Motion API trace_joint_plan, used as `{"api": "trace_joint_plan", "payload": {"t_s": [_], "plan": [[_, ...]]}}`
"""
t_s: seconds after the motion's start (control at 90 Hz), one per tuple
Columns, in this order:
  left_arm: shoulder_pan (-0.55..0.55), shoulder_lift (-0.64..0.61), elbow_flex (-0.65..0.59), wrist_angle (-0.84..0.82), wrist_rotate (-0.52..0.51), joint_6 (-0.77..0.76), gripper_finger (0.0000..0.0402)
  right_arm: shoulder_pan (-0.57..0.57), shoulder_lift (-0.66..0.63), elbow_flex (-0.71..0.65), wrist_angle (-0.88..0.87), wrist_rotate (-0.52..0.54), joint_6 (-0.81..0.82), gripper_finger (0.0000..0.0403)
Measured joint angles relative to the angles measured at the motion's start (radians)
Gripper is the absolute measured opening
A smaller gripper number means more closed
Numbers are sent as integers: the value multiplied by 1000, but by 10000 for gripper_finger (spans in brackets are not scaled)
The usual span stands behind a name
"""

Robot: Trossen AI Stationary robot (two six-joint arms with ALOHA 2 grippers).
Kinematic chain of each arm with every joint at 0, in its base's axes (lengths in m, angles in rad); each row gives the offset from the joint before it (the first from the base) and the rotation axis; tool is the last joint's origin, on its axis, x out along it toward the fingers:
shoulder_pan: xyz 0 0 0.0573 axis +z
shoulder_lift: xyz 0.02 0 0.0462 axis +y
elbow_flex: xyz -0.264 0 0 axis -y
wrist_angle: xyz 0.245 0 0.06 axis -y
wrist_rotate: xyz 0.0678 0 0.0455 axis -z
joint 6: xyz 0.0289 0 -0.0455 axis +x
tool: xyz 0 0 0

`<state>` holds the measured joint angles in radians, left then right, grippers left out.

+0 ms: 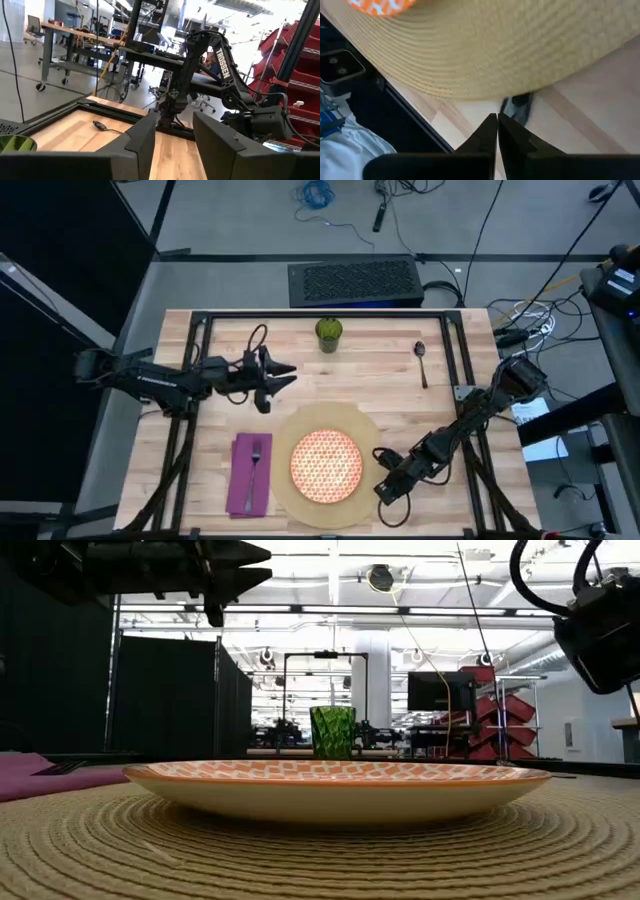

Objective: Set table place
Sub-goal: Move the black knife to the right of the brown placemat

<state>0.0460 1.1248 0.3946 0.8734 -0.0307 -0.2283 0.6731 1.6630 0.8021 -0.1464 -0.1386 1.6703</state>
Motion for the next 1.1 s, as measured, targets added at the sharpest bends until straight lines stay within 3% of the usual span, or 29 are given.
{"api": "trace_joint_plan", "payload": {"t_s": [0.389,0.733,0.9,1.1], "plan": [[0,0,0,0,0,0,118,-22,22,0,12,-31,-28,0],[0,0,0,0,4,0,118,-24,18,4,-84,-76,-4,0],[0,0,0,-1,5,0,118,10,4,5,-176,-132,51,0],[0,0,0,-2,5,0,118,102,-37,0,-258,-129,211,0]]}}
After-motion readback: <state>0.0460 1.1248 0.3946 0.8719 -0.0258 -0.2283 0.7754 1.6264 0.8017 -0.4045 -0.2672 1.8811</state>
